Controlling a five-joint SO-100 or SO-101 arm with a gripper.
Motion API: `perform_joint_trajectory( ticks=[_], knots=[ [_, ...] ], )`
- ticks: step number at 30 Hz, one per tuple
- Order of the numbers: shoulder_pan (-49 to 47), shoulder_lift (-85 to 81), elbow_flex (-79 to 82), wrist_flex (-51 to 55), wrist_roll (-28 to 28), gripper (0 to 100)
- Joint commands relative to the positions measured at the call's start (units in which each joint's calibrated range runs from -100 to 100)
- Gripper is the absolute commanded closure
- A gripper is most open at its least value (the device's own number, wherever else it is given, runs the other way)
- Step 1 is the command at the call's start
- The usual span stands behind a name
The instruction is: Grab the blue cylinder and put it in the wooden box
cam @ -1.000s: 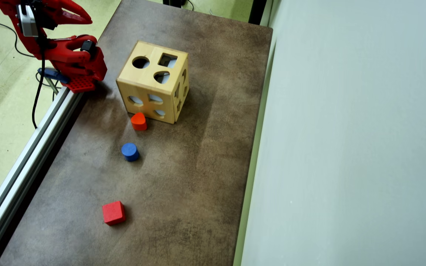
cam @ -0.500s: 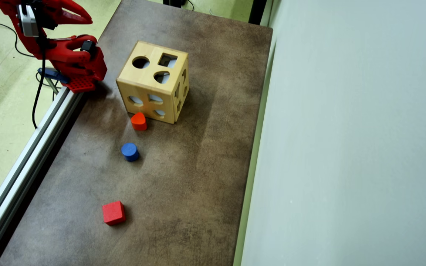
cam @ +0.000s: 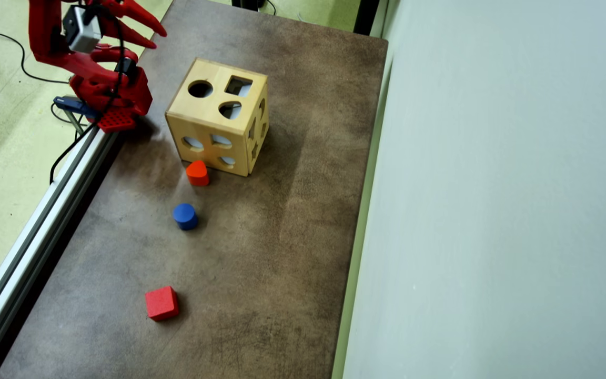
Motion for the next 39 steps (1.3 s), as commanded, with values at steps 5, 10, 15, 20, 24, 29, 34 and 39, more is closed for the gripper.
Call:
perform_joint_trajectory(
  ticks=[5, 10, 15, 20, 24, 29, 34, 39],
  knots=[
    [16.4, 16.9, -1.1, -0.6, 6.3, 84],
    [23.3, 30.3, -1.2, -7.3, 9.4, 84],
    [26.8, 35.5, -1.2, -21.0, 11.5, 84],
    [29.4, 35.7, -0.7, -27.3, 11.6, 84],
    [31.7, 39.4, -0.4, -29.0, 11.6, 84],
    [33.5, 51.1, -1.2, -29.1, 11.7, 84],
    [32.9, 55.5, -4.4, -29.1, 11.7, 84],
    [33.1, 62.1, -7.1, -29.1, 13.0, 76]
  ],
)
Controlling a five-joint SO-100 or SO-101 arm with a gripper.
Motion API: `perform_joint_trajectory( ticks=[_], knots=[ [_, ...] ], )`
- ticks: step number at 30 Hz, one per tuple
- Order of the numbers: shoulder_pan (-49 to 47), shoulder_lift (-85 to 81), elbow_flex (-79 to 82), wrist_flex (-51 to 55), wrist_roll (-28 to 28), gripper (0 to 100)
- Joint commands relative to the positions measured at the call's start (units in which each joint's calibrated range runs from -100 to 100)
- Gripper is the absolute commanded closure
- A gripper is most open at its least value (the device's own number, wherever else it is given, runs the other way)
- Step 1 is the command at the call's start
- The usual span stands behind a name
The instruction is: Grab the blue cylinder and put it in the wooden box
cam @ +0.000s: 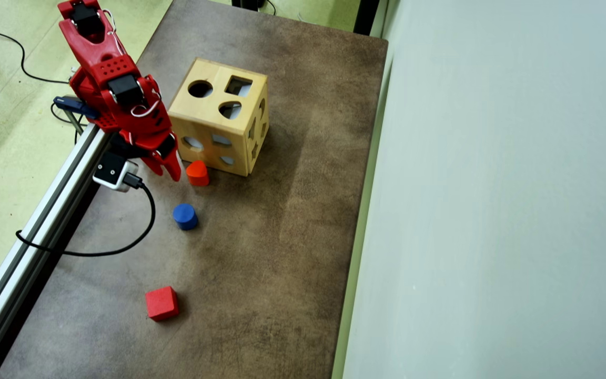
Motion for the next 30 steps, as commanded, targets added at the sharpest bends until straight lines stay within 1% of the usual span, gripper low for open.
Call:
perform_joint_trajectory(
  ticks=[1, 4, 11, 16, 21, 30],
  knots=[
    [0.3, 3.6, -4.3, -0.9, 2.1, 74],
    [0.4, 5.6, -4.9, -0.9, 3.7, 70],
    [0.6, 7.4, -4.1, -2.0, 3.5, 69],
    [2.6, 13.6, -4.9, -9.1, 3.8, 69],
    [3.7, 14.7, -4.8, -14.3, 3.9, 69],
    [3.7, 20.2, -4.8, -14.6, 3.9, 69]
  ],
)
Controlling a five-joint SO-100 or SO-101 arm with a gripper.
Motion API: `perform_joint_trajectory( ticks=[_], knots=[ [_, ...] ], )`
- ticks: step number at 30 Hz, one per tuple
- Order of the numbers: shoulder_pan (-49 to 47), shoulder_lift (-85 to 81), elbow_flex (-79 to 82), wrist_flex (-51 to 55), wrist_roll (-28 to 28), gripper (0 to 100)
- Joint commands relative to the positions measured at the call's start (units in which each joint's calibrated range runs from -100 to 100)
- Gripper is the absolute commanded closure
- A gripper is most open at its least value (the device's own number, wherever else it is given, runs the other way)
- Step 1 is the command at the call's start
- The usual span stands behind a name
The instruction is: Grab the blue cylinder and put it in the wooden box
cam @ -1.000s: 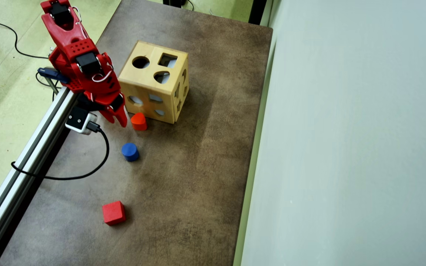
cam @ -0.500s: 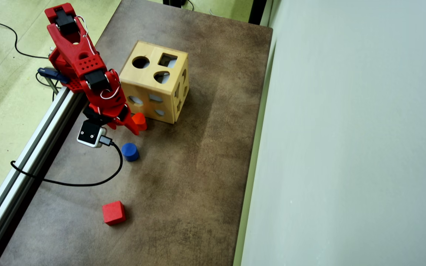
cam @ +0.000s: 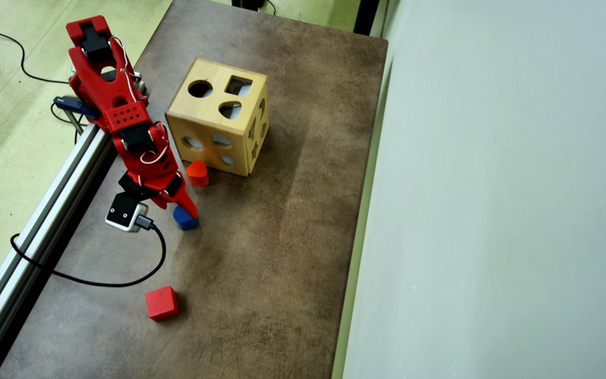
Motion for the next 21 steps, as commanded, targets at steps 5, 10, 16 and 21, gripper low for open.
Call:
perform_joint_trajectory(
  ticks=[5, 10, 16, 21],
  knots=[
    [-0.5, 0.0, -2.5, -0.1, 0.3, 69],
    [-1.5, 0.1, -1.8, -0.4, 0.3, 69],
    [-1.6, 0.2, -1.6, -0.4, 0.3, 70],
    [-1.6, 4.9, -2.7, -0.5, 0.3, 70]
  ],
)
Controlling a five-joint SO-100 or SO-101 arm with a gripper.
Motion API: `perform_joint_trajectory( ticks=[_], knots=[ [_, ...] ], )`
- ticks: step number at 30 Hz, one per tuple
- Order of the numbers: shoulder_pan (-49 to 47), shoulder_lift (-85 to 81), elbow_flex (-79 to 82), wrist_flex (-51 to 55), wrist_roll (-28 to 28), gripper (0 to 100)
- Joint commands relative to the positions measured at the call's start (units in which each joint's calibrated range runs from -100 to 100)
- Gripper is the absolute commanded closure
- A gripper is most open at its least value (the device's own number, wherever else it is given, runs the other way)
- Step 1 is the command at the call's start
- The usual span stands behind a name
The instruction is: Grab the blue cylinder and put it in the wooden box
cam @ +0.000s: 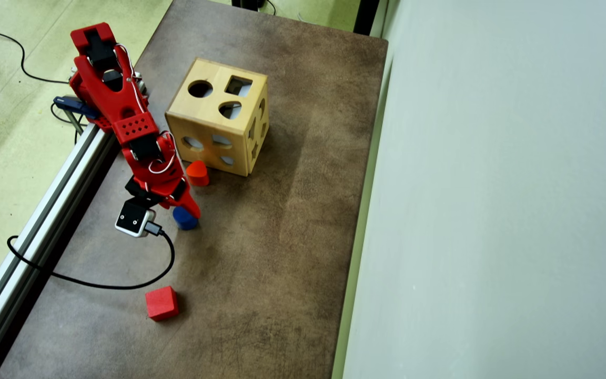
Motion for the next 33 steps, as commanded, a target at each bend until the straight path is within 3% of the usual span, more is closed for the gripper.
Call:
perform_joint_trajectory(
  ticks=[1, 33],
  knots=[
    [-0.6, 2.4, -2.5, -0.5, 0.3, 70],
    [-2.3, 3.2, -6.9, -0.5, 0.2, 70]
  ],
)
